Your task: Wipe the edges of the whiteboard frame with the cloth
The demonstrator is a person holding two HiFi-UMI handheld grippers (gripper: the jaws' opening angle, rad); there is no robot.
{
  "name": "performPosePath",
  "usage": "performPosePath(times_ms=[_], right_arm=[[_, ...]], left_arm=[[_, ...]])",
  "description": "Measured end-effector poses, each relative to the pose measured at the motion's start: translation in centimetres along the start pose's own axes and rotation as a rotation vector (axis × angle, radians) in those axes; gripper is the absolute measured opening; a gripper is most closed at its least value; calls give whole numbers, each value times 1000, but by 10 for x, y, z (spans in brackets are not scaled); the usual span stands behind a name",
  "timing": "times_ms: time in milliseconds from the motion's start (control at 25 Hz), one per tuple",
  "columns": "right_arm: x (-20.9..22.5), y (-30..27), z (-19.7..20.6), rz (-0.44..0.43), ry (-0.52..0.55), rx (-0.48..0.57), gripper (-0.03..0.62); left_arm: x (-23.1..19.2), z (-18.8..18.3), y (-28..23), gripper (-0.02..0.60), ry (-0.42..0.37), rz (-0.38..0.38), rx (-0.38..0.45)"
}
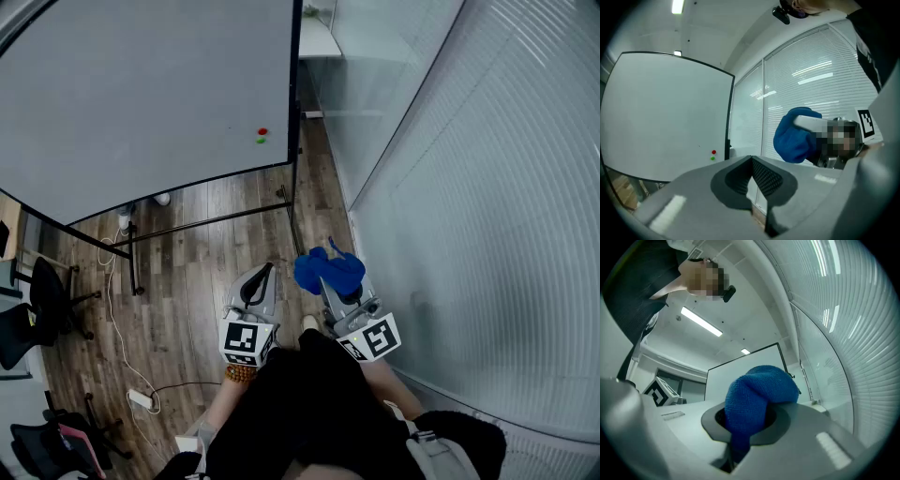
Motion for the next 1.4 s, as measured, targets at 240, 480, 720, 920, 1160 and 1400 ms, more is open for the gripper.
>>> performPosePath(times_ms=[240,480,720,920,1160,1400], right_arm=[[47,13,-3,-19,-46,44,55],[79,10,-5,-55,-44,61,55],[98,-16,-1,-56,-53,85,55],[117,-55,4,-28,-45,96,55],[136,-87,5,0,-10,132,57],[163,-135,-6,-23,33,159,57]], left_arm=[[26,-3,-38,0,-3,-2,-12],[38,-14,-63,0,-3,-28,18],[16,-34,-89,1,-9,3,91],[-23,-50,-122,2,-4,46,134],[-52,-62,-161,2,-7,114,179],[-84,-103,-204,2,-36,101,225]])
Point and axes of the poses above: the fingertips, and each gripper's own axes: y backward along the fingers, x to its right, z out of its underside, the point moved 5 cm from there along y, backward along the fingers, and after that the axes turned 2 degrees about -y, right-handed, at the moved point
